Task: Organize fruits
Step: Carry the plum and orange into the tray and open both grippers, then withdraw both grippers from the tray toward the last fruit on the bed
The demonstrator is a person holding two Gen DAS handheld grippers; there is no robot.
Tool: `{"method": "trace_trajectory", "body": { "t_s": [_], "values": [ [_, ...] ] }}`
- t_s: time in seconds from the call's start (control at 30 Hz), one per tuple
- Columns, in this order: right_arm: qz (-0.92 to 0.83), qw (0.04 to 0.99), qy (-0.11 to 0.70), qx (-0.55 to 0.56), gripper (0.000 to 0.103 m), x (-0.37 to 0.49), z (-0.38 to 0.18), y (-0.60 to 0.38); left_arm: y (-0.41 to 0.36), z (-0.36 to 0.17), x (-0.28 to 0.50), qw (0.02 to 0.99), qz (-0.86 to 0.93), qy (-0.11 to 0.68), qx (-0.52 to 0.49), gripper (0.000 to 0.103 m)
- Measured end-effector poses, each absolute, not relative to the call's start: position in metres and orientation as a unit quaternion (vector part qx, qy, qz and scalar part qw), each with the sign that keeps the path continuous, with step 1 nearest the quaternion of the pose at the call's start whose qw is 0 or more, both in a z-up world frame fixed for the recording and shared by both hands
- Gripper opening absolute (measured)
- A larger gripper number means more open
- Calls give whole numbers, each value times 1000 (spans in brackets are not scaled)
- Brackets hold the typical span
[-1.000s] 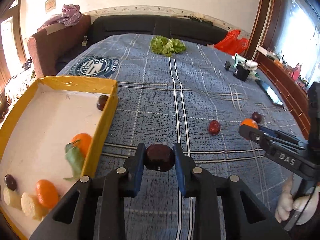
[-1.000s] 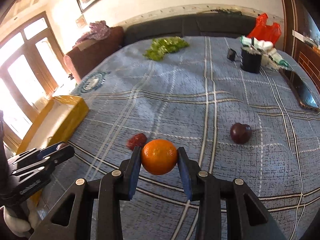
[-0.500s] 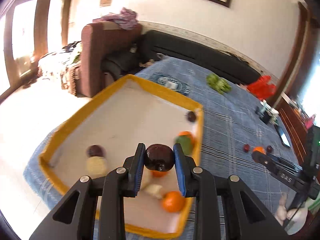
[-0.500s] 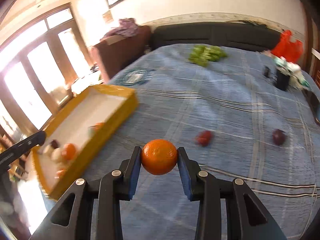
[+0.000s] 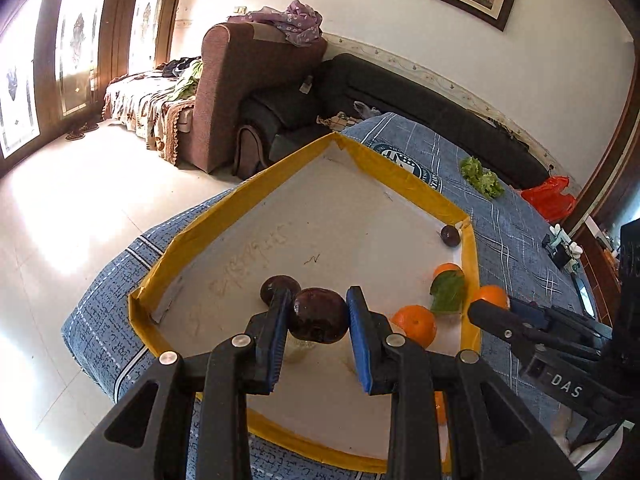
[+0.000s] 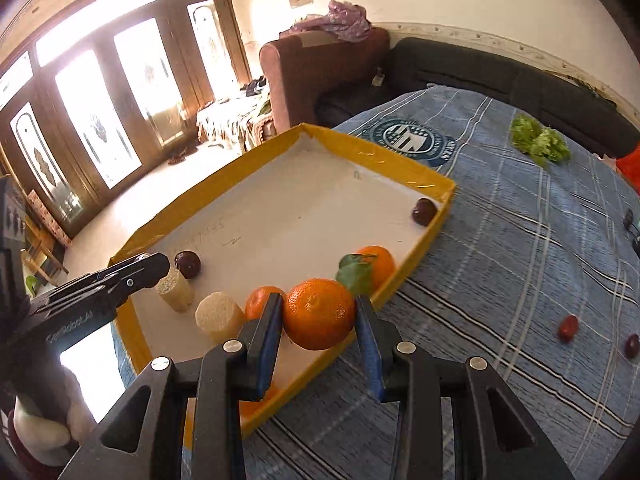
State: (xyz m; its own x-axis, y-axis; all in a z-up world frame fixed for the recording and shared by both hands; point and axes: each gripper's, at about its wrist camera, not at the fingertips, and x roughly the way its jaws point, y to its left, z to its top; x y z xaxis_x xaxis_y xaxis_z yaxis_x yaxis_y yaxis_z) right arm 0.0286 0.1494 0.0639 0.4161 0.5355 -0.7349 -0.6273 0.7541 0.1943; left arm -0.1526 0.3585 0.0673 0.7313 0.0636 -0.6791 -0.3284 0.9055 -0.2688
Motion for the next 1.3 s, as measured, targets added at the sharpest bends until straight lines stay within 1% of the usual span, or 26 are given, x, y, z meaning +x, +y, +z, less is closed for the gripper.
{"method": "trace_trajectory", "body": {
  "t_s": [0.23,0.3,0.33,0.43,0.47,0.53,0.6,0.67,0.77,0.93,1.3],
  "values": [
    [327,834,439,-75,40,51,41,173,369,63,-145,908,101,350,-206,29],
    [324,833,443,-73,41,55,37,175,371,62,-146,909,99,348,-209,38],
    [324,834,442,-71,41,57,36,175,372,63,-146,909,99,345,-209,46],
    [325,833,443,-65,41,59,35,179,371,67,-149,912,104,338,-207,54],
    [325,833,443,-63,41,60,34,180,370,68,-150,913,106,336,-205,60],
    [329,833,441,-60,45,59,35,182,369,71,-152,914,112,334,-201,67],
    [332,833,438,-59,48,58,37,182,365,74,-154,915,119,333,-193,70],
    [334,835,434,-56,49,56,41,180,361,77,-155,916,124,332,-187,74],
    [334,838,429,-50,50,52,48,175,353,82,-156,918,135,331,-172,76],
    [330,844,421,-41,56,47,57,159,335,91,-161,923,149,325,-141,78],
    [308,858,411,-4,58,39,67,100,280,113,-167,933,152,318,-69,79]
  ]
}}
